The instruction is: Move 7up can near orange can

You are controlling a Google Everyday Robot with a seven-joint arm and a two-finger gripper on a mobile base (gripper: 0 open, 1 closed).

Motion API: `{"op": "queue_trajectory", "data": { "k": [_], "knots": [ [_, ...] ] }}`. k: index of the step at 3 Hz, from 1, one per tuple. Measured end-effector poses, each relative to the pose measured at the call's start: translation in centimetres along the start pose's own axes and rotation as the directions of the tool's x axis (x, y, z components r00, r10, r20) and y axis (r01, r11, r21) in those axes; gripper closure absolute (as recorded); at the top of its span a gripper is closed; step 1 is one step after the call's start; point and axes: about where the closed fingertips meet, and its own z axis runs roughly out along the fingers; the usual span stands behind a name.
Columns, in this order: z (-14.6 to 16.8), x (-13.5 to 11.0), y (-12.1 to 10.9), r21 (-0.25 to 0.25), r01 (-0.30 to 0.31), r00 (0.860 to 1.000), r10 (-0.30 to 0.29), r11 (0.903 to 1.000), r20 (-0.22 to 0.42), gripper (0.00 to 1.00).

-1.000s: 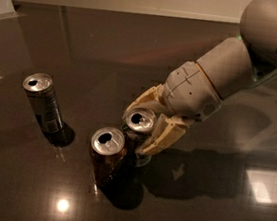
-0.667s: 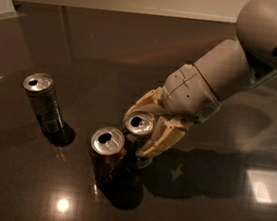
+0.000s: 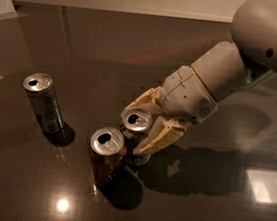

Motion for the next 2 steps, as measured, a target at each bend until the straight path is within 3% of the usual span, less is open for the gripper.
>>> {"op": "queue_trajectory", "data": {
  "k": [1, 2],
  "knots": [
    [0.06, -0.16, -0.03, 0.001, 0.003, 1.000, -0.003, 1.0000, -0.002, 0.00],
    [0.06, -0.16, -0.03, 0.001, 0.003, 1.000, -0.003, 1.0000, -0.002, 0.00]
  ]
}}
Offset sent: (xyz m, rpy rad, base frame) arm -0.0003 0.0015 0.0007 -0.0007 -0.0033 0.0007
